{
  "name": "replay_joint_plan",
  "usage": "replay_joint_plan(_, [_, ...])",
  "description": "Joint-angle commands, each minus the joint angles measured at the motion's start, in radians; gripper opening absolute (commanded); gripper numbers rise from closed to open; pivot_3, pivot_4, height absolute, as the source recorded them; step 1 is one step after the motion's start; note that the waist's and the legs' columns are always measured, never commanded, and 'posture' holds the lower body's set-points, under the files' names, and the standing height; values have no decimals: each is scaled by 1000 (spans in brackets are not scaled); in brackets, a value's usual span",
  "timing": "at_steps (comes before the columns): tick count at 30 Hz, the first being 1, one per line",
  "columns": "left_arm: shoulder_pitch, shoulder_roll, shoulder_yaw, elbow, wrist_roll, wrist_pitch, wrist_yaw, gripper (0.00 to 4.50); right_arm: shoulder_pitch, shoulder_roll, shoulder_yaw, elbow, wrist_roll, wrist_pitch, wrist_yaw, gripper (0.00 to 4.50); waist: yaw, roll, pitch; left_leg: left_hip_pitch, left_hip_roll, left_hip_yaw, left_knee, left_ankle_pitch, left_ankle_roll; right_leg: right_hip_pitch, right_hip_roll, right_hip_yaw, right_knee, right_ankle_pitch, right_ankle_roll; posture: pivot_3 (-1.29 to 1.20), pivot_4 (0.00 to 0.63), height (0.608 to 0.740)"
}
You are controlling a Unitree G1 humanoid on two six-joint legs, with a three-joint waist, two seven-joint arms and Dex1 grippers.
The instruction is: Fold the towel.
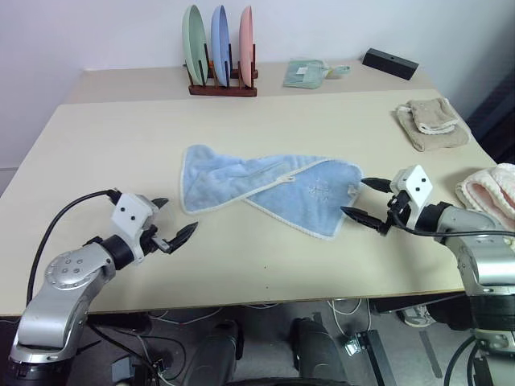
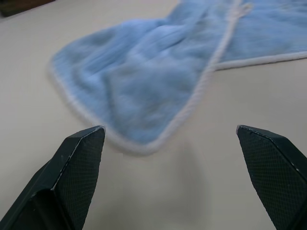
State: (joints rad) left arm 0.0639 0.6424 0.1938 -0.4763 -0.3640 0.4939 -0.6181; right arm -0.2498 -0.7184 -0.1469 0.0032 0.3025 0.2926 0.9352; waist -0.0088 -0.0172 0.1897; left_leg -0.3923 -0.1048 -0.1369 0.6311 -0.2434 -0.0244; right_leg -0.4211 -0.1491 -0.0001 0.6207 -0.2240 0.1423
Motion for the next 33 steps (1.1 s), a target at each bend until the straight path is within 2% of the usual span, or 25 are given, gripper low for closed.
replay_joint_plan(1, [-22, -2, -20, -32, 10, -17, 5, 4469, 2, 12, -15, -59, 24, 7, -24, 4500, -1, 0, 0, 0, 0, 0, 0, 0, 0, 0, 0, 0, 0, 0, 0, 0, 150, 737])
replay_joint_plan(6, [-50, 20, -82, -5, 38, -26, -32, 4469, -4, 30, 2, -89, 28, 26, -50, 4500, 0, 0, 0, 0, 0, 0, 0, 0, 0, 0, 0, 0, 0, 0, 0, 0, 150, 737])
replay_joint_plan(10, [-163, 85, -236, 105, 248, -88, -8, 4469, -2, 42, 9, -158, 47, 75, -81, 4500, 3, 0, 0, 0, 0, 1, 0, 0, 0, 0, 0, 0, 0, 0, 0, 0, 150, 737])
replay_joint_plan(15, [-324, 79, -350, 323, 380, -189, -19, 4469, 37, 45, 2, -247, 70, 133, -117, 4500, 16, 0, 0, 0, -1, 0, 0, 0, 0, 1, 0, 0, -1, 0, 0, 0, 150, 737])
replay_joint_plan(18, [-415, 42, -384, 461, 393, -228, -45, 4469, 46, 45, -5, -276, 76, 152, -142, 4500, 21, 0, 0, 0, -1, 0, 0, 0, 0, 1, 0, 0, -1, 0, 0, 0, 150, 737])
replay_joint_plan(22, [-464, 28, -418, 586, 427, -304, -77, 4469, 59, 45, -19, -304, 87, 168, -166, 4500, 22, 2, -1, 1, -1, 0, 1, 0, 0, 1, 0, 0, -1, 0, 0, 0, 150, 737])
replay_joint_plan(25, [-502, 12, -407, 667, 435, -336, -66, 3648, 91, 44, -33, -325, 91, 167, -180, 4500, 24, 3, -2, 2, -1, -1, 2, 0, 0, 3, 0, -1, -1, 0, 1, 0, 150, 737])
replay_joint_plan(32, [-499, 10, -364, 691, 410, -374, -63, 48, 121, 55, -25, -353, 92, 163, -205, 4500, 12, 3, -2, 3, -1, -1, 1, 0, 0, 4, 1, -1, 0, 0, 1, 0, 150, 737])
replay_joint_plan(33, [-493, 12, -350, 685, 406, -376, -54, 13, 111, 52, -14, -350, 81, 163, -212, 4500, 12, 3, -2, 3, -1, -1, 1, 0, 0, 4, 1, -1, 0, 0, 1, 0, 150, 737])
